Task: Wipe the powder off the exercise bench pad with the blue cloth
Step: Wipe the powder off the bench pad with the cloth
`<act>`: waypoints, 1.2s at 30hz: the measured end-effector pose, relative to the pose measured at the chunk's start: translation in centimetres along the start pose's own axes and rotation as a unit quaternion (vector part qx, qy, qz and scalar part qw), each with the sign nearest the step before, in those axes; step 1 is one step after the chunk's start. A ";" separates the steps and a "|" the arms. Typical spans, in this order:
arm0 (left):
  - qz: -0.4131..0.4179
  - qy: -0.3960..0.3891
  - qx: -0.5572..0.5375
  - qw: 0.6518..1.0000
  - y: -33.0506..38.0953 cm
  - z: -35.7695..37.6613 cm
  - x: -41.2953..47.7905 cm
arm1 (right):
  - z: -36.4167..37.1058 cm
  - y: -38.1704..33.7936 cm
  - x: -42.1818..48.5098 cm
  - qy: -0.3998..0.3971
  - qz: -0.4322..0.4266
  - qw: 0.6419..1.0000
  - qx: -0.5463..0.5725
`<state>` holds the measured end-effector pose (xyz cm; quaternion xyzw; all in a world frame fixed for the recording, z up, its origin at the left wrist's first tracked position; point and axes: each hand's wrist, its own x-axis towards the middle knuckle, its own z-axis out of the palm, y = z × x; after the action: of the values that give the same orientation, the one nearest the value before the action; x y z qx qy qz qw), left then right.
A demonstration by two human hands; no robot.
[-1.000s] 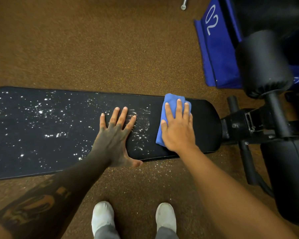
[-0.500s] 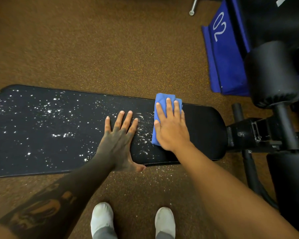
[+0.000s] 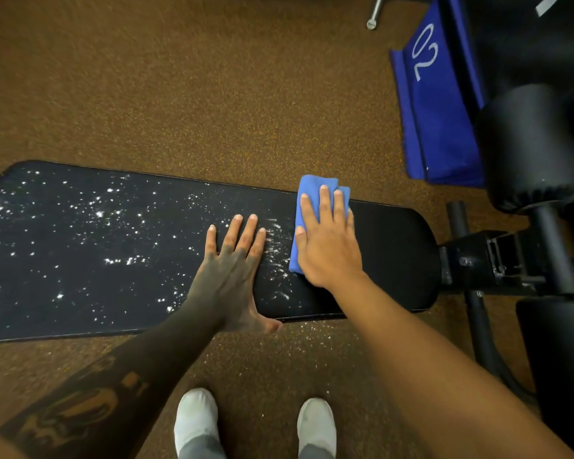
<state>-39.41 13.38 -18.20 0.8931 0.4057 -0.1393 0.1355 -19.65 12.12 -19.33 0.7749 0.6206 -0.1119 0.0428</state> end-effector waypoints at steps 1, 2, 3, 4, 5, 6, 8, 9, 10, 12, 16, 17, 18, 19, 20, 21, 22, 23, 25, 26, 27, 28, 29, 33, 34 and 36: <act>0.000 0.001 0.002 1.000 -0.1 0.0 0.0 | 0.0 -0.1 -1.1 0.000 -0.012 1.000 -0.003; 0.001 0.001 0.004 1.000 -0.1 0.0 0.0 | 0.1 -0.3 -2.4 -0.003 -0.026 1.000 -0.006; 0.002 0.000 0.004 1.000 -0.2 0.1 0.0 | 0.2 -0.4 -3.7 -0.010 -0.039 0.999 -0.008; 0.001 0.000 0.004 1.000 -0.2 0.1 -0.1 | 0.4 -0.5 -4.7 -0.017 -0.046 0.999 -0.010; 0.000 0.001 0.003 1.000 -0.3 0.1 -0.1 | 0.6 -0.4 -5.2 -0.021 -0.047 0.999 -0.014; -0.002 0.002 0.003 1.000 -0.5 0.1 -0.2 | 0.6 -0.3 -4.8 -0.023 -0.045 0.999 -0.018; -0.004 -0.003 0.005 1.000 -0.7 0.0 -0.3 | 0.5 -0.3 -2.8 -0.019 -0.035 0.999 -0.026; -0.004 -0.005 0.007 1.000 -0.8 0.0 -0.4 | 0.4 -0.4 -1.5 -0.014 -0.032 0.999 -0.026; -0.004 -0.005 0.007 1.000 -0.9 0.0 -0.4 | 0.2 -0.6 -0.1 -0.015 -0.026 0.999 -0.022; -0.003 -0.004 0.008 1.000 -1.0 0.0 -0.4 | -0.1 -1.0 1.8 -0.018 -0.014 1.000 -0.015; -0.003 -0.001 0.004 1.000 -1.1 0.2 -0.3 | 0.0 -1.4 -0.1 -0.011 -0.022 1.000 -0.009; -0.002 0.001 0.002 1.000 -1.1 0.2 -0.3 | 0.1 -1.4 -1.6 -0.013 -0.031 0.999 -0.008; 0.000 0.003 0.003 1.000 -1.1 0.2 -0.4 | 0.4 -1.5 -3.1 -0.016 -0.040 0.999 -0.010; 0.001 0.004 0.003 1.000 -1.2 0.2 -0.4 | 0.6 -1.5 -4.4 -0.019 -0.046 0.999 -0.015; 0.002 0.004 0.003 1.000 -1.2 0.2 -0.4 | 0.8 -1.5 -5.4 -0.022 -0.050 0.998 -0.021; 0.002 0.004 0.001 1.000 -1.3 0.1 -0.5 | 0.9 -1.4 -5.7 -0.024 -0.053 0.998 -0.025; 0.002 0.005 0.001 1.000 -1.3 0.1 -0.5 | 0.9 -1.3 -5.4 -0.027 -0.052 0.998 -0.027; 0.002 0.005 0.001 1.000 -1.3 0.1 -0.4 | 0.9 -1.1 -4.6 -0.027 -0.049 0.998 -0.025; 0.002 0.000 0.005 1.000 -1.3 0.2 -0.4 | 0.6 -1.2 -2.1 -0.017 -0.033 0.999 -0.016; 0.002 0.001 0.006 1.000 -1.4 0.3 -0.4 | 0.4 -1.3 -0.7 -0.015 -0.020 1.000 -0.013; 0.002 0.001 0.007 1.000 -1.4 0.3 -0.4 | 0.2 -1.5 0.4 -0.014 -0.008 1.000 -0.011; 0.002 0.000 0.006 1.000 -1.4 0.3 -0.5 | 0.1 -1.6 1.1 -0.014 0.001 1.000 -0.010; 0.002 -0.002 0.006 1.000 -1.4 0.3 -0.5 | 0.1 -1.7 1.1 -0.013 0.006 1.000 -0.008; 0.001 -0.002 0.007 1.000 -1.4 0.4 -0.4 | 0.6 -2.3 -3.5 -0.007 -0.034 0.999 -0.014; 0.001 0.000 0.005 1.000 -1.4 0.3 -0.4 | 0.7 -2.4 -4.9 -0.015 -0.045 0.999 -0.015; 0.000 0.003 0.002 1.000 -1.4 0.3 -0.5 | 0.9 -2.2 -6.1 -0.026 -0.054 0.998 -0.015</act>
<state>-40.84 13.84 -18.48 0.8939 0.4057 -0.1372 0.1327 -23.14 6.58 -18.65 0.7362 0.6621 -0.1246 0.0646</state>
